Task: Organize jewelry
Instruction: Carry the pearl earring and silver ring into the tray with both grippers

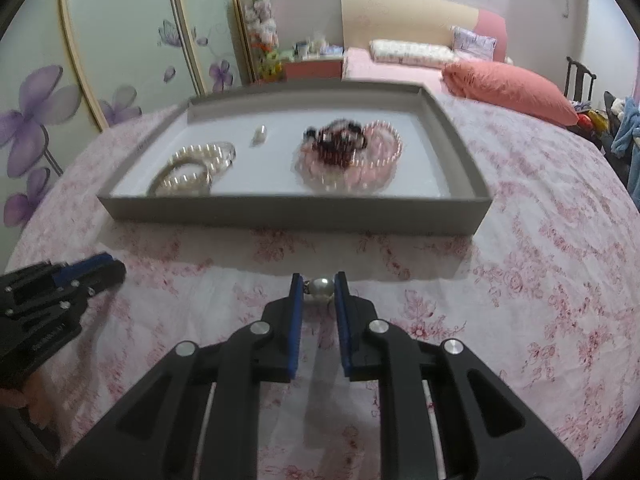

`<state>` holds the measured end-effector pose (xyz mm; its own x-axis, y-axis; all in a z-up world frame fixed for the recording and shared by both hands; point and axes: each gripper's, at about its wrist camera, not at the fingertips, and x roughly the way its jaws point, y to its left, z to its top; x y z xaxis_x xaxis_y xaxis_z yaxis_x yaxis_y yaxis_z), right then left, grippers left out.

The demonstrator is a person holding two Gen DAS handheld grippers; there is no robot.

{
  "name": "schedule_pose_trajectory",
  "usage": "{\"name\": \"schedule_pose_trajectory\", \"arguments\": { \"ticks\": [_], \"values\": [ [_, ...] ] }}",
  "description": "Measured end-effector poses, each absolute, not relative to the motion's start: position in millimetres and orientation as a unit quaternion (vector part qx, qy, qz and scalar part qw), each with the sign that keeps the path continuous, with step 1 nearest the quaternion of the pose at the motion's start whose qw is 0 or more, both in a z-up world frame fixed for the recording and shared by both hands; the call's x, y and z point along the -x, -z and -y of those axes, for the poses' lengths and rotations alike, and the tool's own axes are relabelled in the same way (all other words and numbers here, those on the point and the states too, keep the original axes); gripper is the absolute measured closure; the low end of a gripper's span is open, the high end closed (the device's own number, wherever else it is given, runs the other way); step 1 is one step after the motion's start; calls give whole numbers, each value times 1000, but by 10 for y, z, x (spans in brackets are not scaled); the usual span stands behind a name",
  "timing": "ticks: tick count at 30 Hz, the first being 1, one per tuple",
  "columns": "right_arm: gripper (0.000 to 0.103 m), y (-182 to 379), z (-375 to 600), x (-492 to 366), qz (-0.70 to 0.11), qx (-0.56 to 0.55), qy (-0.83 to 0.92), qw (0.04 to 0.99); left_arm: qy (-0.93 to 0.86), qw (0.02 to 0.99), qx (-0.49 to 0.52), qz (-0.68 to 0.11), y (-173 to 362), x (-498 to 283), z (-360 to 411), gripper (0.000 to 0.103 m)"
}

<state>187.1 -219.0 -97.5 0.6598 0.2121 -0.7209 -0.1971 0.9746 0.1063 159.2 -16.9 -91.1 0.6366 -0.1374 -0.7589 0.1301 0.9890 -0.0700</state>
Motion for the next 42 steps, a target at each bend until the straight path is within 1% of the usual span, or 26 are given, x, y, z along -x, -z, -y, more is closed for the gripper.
{"name": "schedule_pose_trajectory", "arguments": {
  "ticks": [6, 12, 17, 22, 30, 42],
  "values": [
    [87, 611, 2207, -1721, -318, -30, -120, 940, 74, 929, 18, -362, 602, -1506, 153, 81],
    [87, 271, 2203, -1586, -219, -27, -99, 970, 57, 958, 9, -280, 303, -1395, 215, 81],
    [87, 122, 2221, -1565, -175, -33, -90, 980, 50, 969, 7, -242, 198, -1388, 265, 81],
    [87, 88, 2215, -1654, -163, -37, -89, 982, 52, 973, 3, -226, 158, -1441, 310, 81],
    [87, 121, 2151, -1890, -169, -40, -93, 980, 58, 974, 7, -217, 159, -1653, 359, 81],
    [87, 369, 2089, -2398, -220, -58, -99, 969, 73, 968, 5, -241, 350, -2061, 458, 81]
  ]
}}
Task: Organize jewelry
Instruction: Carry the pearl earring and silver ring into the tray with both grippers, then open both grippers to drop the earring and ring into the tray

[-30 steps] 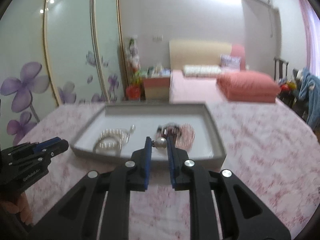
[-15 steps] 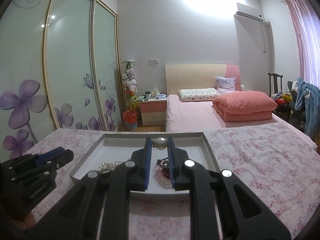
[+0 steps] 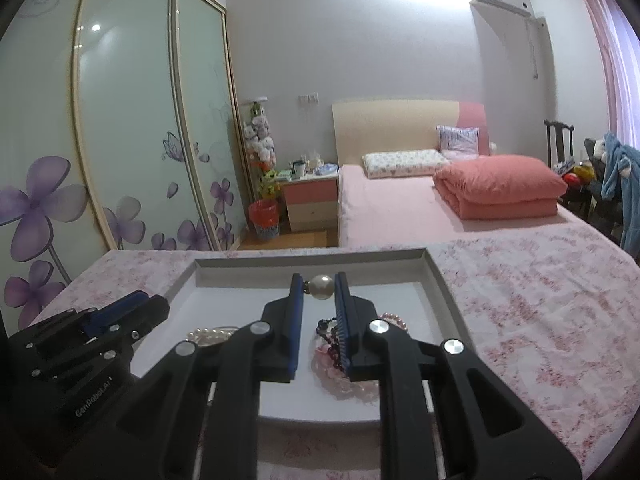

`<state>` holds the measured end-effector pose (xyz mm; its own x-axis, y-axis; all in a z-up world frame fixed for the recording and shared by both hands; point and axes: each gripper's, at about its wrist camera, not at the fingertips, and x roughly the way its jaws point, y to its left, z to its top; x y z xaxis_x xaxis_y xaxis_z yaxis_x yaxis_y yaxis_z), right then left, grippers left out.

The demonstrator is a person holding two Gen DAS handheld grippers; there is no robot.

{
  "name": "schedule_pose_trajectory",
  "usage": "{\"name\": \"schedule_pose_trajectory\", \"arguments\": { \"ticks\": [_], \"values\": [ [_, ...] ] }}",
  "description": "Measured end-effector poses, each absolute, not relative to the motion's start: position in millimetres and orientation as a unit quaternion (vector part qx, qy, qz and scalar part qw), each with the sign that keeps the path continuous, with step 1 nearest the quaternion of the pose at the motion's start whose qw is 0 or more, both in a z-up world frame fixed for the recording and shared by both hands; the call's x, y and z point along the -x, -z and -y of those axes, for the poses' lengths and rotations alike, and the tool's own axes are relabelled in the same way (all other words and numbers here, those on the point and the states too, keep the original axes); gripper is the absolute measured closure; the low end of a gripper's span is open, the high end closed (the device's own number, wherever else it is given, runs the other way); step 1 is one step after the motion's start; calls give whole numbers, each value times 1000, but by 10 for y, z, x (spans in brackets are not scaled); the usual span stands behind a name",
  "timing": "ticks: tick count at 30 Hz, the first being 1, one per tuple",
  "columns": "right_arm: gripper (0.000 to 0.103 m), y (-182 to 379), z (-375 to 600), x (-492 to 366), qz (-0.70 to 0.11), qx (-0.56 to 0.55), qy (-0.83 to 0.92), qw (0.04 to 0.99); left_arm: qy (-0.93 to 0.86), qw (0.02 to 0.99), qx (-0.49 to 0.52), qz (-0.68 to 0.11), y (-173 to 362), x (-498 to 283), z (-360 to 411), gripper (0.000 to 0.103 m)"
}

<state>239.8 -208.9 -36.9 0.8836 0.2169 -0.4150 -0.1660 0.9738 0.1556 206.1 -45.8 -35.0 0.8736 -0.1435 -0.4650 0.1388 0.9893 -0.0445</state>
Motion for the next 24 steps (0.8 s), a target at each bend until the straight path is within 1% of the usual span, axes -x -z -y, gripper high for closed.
{"name": "schedule_pose_trajectory", "arguments": {
  "ticks": [11, 14, 15, 16, 17, 18, 20, 22, 24],
  "values": [
    [86, 568, 2077, -2644, -259, -82, -115, 956, 81, 960, 8, -267, 511, -2235, 480, 81],
    [85, 612, 2094, -2657, -265, -93, -122, 952, 82, 958, 11, -273, 536, -2245, 478, 80],
    [82, 620, 2101, -2660, -267, -96, -124, 951, 81, 958, 12, -273, 538, -2246, 473, 80],
    [72, 628, 2121, -2658, -267, -103, -124, 950, 80, 959, 15, -273, 538, -2245, 454, 80],
    [67, 631, 2143, -2652, -266, -109, -122, 950, 79, 959, 17, -273, 531, -2247, 451, 80],
    [66, 628, 2165, -2648, -265, -113, -120, 950, 77, 959, 19, -273, 522, -2243, 433, 79],
    [66, 618, 2218, -2654, -264, -122, -116, 950, 74, 959, 23, -271, 508, -2251, 399, 68],
    [66, 608, 2279, -2652, -264, -131, -111, 949, 68, 960, 26, -269, 488, -2240, 366, 65],
    [66, 603, 2322, -2635, -264, -138, -105, 949, 65, 960, 31, -269, 468, -2225, 318, 65]
  ]
}}
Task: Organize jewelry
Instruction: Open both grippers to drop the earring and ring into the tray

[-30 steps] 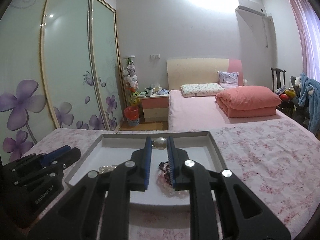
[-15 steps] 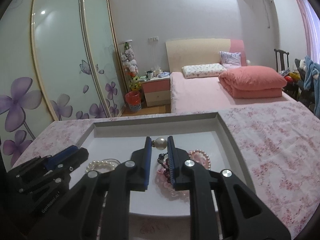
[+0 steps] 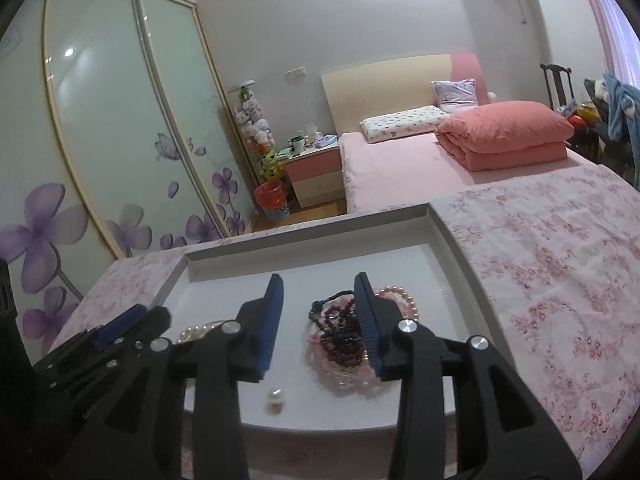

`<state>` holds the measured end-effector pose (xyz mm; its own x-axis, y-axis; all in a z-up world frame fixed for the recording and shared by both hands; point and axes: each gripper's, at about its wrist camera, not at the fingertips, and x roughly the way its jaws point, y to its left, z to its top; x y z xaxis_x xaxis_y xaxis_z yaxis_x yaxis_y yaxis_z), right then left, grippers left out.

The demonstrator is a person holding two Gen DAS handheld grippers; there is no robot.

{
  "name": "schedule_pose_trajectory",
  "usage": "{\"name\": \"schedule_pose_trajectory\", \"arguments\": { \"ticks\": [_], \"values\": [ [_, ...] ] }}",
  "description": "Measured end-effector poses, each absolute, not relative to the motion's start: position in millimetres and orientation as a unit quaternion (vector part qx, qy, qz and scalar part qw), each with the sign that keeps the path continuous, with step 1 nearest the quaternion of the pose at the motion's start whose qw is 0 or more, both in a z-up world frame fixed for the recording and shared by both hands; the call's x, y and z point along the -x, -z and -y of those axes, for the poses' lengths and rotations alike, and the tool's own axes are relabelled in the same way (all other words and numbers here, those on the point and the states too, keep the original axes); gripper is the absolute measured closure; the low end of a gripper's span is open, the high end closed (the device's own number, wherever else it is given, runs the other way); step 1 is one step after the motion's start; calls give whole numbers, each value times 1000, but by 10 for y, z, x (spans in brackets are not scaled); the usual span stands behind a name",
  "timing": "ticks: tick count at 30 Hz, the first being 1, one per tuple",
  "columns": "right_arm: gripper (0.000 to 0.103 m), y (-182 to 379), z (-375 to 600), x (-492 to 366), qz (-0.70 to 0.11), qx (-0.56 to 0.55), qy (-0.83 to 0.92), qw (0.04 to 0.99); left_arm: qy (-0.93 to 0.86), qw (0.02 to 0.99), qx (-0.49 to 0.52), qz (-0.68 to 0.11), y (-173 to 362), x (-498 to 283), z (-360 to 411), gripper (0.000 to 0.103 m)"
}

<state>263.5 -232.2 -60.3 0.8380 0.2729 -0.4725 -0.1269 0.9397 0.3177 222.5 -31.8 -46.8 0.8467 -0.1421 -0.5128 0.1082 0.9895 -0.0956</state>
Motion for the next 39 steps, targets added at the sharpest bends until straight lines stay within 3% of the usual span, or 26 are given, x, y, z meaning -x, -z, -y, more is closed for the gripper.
{"name": "schedule_pose_trajectory", "arguments": {
  "ticks": [12, 22, 26, 31, 39],
  "values": [
    [53, 444, 2379, -2318, -265, -135, -99, 950, 51, 963, 60, -259, 295, -1934, 10, 53],
    [36, 319, 2325, -1771, -267, -117, -108, 951, 41, 966, 68, -247, 197, -1379, -245, 30],
    [23, 276, 2262, -1531, -251, -96, -107, 957, 37, 969, 63, -234, 160, -1198, -253, 16],
    [5, 233, 2204, -1293, -229, -68, -97, 966, 29, 976, 50, -210, 113, -1004, -240, 6],
    [4, 213, 2123, -1041, -194, -16, -62, 979, 14, 981, 23, -194, 139, -859, -180, 2]
  ]
}}
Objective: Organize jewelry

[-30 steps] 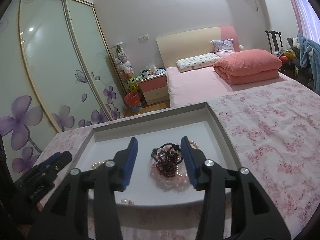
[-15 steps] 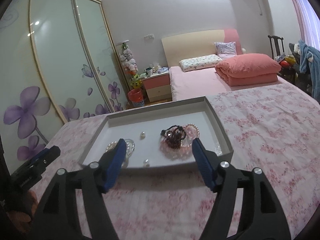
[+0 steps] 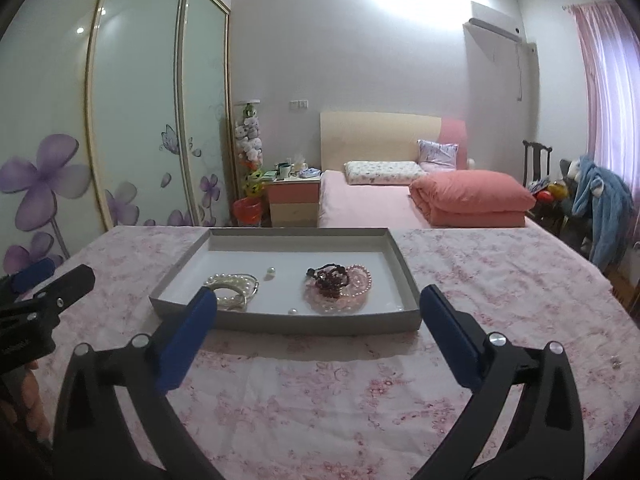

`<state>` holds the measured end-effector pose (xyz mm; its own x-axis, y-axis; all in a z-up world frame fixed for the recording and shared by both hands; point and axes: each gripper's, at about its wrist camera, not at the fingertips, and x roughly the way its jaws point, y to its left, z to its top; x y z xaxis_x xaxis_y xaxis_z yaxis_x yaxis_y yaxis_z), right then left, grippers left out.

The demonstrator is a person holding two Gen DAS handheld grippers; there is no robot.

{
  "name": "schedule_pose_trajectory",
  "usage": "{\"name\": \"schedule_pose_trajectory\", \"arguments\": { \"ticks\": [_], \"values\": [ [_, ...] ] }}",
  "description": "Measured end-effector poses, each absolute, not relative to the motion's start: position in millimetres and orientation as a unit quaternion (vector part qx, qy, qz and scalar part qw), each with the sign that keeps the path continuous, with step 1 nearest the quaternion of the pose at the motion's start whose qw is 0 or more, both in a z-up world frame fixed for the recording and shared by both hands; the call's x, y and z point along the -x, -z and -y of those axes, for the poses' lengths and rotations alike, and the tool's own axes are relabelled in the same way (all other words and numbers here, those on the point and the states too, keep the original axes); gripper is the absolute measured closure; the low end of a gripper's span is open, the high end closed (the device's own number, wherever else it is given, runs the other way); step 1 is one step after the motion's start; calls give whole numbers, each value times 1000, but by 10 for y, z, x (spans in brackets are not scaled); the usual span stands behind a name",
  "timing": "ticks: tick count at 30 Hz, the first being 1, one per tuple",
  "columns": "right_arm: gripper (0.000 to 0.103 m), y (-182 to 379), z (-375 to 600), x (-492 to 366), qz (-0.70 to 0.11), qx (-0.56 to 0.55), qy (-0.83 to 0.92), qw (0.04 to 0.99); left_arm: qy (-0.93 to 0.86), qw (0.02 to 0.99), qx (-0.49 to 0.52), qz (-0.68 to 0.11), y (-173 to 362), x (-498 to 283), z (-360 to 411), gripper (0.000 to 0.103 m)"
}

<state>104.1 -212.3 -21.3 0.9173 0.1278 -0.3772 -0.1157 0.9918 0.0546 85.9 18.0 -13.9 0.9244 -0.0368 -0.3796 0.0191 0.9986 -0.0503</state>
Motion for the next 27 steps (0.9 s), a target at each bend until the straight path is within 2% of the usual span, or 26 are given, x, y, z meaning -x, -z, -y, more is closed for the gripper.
{"name": "schedule_pose_trajectory", "arguments": {
  "ticks": [27],
  "values": [
    [4, 321, 2077, -841, -184, -31, -82, 979, 6, 982, 16, -189, 190, -683, -111, 2]
  ]
}}
